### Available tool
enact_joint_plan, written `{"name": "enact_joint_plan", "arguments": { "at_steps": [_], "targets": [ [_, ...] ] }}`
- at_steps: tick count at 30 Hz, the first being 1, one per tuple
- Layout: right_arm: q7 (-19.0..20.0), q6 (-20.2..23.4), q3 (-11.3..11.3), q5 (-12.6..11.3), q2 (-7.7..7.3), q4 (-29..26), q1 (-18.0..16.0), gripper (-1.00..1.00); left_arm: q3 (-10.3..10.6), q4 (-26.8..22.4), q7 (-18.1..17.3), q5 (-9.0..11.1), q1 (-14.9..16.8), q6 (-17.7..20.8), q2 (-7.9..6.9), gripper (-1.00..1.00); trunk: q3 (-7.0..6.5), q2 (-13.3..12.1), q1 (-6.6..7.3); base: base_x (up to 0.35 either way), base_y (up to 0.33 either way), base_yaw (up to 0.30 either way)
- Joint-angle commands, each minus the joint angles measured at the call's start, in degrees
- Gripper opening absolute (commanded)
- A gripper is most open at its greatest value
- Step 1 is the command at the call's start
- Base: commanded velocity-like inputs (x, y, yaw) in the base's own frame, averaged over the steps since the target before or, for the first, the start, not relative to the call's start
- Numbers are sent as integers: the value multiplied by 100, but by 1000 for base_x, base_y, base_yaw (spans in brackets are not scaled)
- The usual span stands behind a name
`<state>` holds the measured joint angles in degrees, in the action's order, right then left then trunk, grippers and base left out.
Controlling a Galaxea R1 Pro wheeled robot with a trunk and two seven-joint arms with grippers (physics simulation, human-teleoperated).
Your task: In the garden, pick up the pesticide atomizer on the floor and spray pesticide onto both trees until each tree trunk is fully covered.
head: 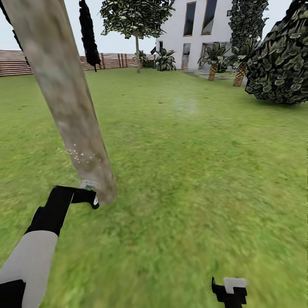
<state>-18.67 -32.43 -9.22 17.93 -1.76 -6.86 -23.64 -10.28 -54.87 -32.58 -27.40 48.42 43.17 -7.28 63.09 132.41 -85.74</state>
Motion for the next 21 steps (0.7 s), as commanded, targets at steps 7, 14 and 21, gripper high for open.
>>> {"name": "enact_joint_plan", "arguments": {
  "at_steps": [7, 14, 21],
  "targets": [
    [-1, 0, -1, 0, 0, 2, 0, 100, 1, 3, 314, 76, -8, 11, -267, -100, 0, 0, 0, 128, -248, 0],
    [-4, 0, 6, 0, 9, 0, 0, 100, -760, 14, 1430, 61, -385, -519, -274, -100, 0, 0, 0, 156, -14, 101],
    [-2, 0, 8, 0, 9, 0, 0, 100, -670, 724, 1305, 114, -514, -600, 0, -100, 0, 0, 0, 1, 0, 254]
  ]
}}
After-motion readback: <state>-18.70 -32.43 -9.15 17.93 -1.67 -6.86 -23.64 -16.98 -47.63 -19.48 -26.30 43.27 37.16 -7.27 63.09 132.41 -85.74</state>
